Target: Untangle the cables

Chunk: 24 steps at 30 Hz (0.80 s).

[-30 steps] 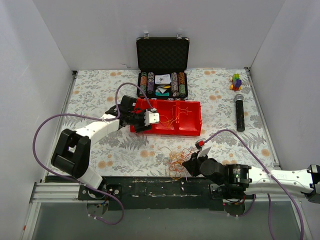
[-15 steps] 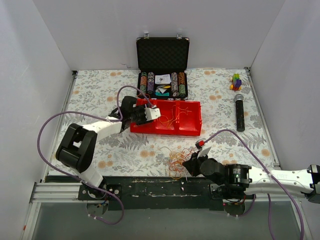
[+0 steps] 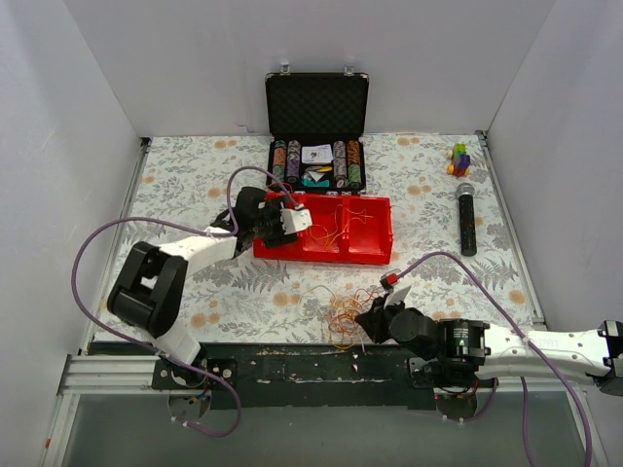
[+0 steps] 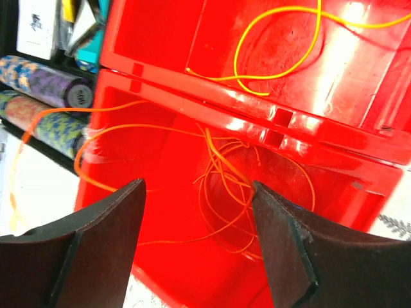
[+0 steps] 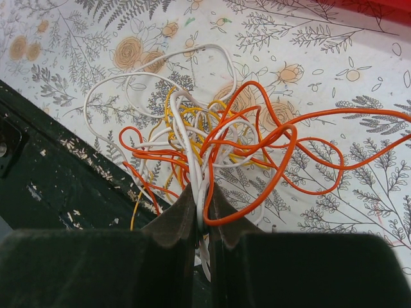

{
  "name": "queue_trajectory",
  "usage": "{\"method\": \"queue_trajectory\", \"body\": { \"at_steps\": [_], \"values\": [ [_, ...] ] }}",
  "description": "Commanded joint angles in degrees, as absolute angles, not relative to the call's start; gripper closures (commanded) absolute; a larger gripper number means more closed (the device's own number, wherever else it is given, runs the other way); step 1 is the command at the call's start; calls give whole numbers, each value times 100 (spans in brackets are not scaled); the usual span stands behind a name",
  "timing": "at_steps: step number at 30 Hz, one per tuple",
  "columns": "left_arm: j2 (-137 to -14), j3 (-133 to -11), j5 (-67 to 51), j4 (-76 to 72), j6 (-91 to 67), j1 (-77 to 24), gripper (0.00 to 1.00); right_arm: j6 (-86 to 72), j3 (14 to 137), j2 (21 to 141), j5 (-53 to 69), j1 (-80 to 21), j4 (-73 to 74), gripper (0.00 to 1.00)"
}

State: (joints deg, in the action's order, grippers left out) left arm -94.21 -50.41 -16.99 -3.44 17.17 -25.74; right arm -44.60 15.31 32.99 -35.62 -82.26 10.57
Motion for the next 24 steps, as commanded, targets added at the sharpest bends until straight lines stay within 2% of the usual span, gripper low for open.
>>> {"method": "queue_trajectory", "body": {
  "at_steps": [1, 8, 10, 11, 14, 21, 24],
  "values": [
    [-8325, -5335, -1986, 367, 1460, -2602, 31, -4368, 1731, 3252, -3639, -8253, 888, 99],
    [-6761, -5546, -3268, 2160, 1695, -2540, 16, -4184, 1749, 3305, -3525, -8253, 651, 99],
    [-6522, -5625, -3628, 2503, 1740, -2566, 3, -4105, 1767, 3357, -3472, -8253, 580, 99],
    [-6461, -5669, -3847, 2627, 1697, -2610, 2, -4061, 1758, 3384, -3428, -8262, 510, 99],
    [-6495, -5756, -4236, 2864, 1538, -3013, 2, -3894, 1775, 3524, -3305, -8253, 229, 99],
    [-6987, -5415, -4219, 3199, 2030, -4323, 2, -3604, 2214, 4086, -3243, -8253, -104, 99],
    [-7145, -5361, -4210, 3199, 2074, -4535, 7, -3533, 2285, 4201, -3252, -8253, -193, 99]
  ]
}}
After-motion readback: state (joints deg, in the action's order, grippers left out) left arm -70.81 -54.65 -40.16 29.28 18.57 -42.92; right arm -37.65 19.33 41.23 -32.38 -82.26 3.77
